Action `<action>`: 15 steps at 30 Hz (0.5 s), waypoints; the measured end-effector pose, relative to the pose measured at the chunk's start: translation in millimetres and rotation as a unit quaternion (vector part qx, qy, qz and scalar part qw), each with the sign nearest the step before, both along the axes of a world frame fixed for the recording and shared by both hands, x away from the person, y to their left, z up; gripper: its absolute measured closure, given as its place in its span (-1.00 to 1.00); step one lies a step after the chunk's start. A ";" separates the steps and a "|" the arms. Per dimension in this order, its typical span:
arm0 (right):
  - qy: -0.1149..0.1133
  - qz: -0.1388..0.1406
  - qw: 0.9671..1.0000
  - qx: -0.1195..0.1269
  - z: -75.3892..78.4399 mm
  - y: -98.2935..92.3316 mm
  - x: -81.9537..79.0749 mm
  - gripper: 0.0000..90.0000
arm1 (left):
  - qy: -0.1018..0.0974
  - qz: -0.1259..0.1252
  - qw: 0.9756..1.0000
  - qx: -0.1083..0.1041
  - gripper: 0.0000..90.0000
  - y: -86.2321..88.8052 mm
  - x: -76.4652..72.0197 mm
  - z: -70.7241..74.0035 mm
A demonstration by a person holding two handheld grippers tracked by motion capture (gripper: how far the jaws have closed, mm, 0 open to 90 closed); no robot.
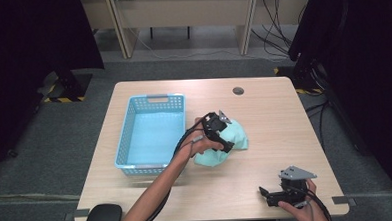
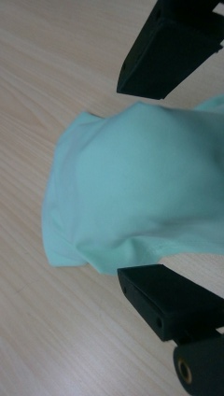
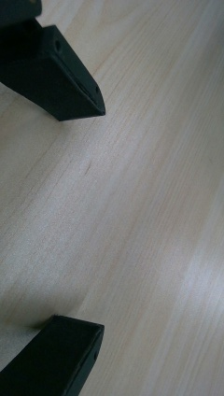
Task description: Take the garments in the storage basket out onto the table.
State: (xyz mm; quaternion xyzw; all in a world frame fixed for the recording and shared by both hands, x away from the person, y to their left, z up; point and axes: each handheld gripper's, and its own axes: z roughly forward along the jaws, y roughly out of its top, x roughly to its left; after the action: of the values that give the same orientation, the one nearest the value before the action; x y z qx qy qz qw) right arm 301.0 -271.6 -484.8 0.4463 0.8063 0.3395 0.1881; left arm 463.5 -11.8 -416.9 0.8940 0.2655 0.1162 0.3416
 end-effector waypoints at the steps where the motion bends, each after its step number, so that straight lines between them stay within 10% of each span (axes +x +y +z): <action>1: 0.000 0.000 1.000 0.000 0.0 0.0 0.0 -1.00 | -0.003 -0.001 1.000 -0.002 -0.81 0.9 -1.2 2.6; 2: 0.001 0.000 1.000 0.000 0.0 0.0 0.0 -1.00 | -0.012 0.003 0.999 -0.030 -0.84 8.6 -4.4 19.3; 15: 0.001 0.000 1.000 0.000 0.0 0.1 -0.1 -1.00 | -0.020 0.006 0.999 -0.048 -0.83 16.7 -4.7 24.8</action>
State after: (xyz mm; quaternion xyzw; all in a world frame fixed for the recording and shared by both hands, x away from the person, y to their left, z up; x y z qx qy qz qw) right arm 300.9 -271.5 -484.8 0.4469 0.8061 0.3395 0.1876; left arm 458.8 4.9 -392.1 0.8723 0.2693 0.1233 0.3890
